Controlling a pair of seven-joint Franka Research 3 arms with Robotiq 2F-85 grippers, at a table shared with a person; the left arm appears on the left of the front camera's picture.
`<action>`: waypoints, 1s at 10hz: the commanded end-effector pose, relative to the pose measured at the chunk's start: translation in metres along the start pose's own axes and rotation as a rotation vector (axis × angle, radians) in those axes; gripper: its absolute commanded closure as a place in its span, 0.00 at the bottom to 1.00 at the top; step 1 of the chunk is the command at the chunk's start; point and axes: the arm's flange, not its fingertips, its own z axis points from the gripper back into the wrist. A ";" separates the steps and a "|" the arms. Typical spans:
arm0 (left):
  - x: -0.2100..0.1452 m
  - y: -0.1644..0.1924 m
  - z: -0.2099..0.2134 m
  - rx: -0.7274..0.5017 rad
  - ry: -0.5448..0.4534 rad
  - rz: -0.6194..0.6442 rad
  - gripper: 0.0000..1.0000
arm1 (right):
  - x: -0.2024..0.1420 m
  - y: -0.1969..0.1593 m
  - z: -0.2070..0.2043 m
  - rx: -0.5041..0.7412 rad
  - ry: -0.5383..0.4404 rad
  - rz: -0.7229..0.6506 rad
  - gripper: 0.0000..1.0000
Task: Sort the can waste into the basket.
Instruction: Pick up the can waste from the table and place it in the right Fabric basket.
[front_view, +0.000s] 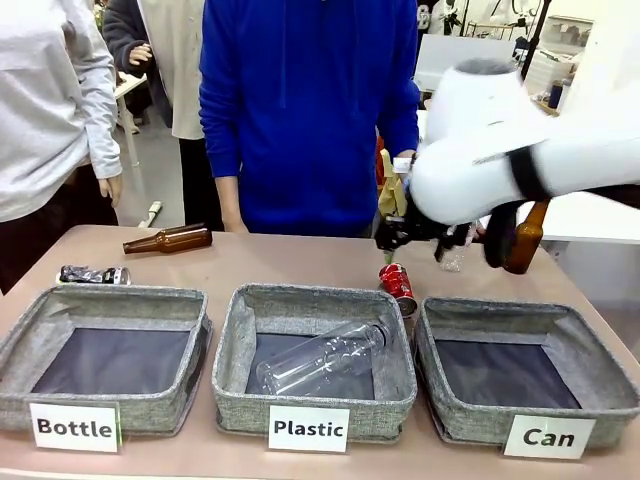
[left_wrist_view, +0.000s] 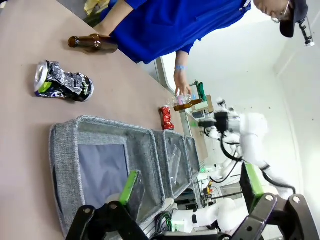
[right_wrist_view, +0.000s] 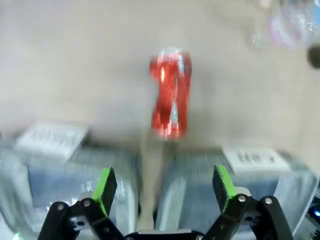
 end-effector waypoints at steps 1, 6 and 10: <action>-0.001 0.000 0.000 -0.022 -0.008 -0.024 0.00 | -0.108 -0.052 0.084 0.006 0.062 0.123 0.00; -0.001 0.000 0.000 -0.022 -0.008 -0.024 0.00 | -0.211 -0.168 0.108 0.199 -0.024 -0.035 0.00; -0.001 0.000 0.000 -0.022 -0.008 -0.024 0.00 | -0.238 -0.287 0.065 0.587 -0.058 -0.151 0.00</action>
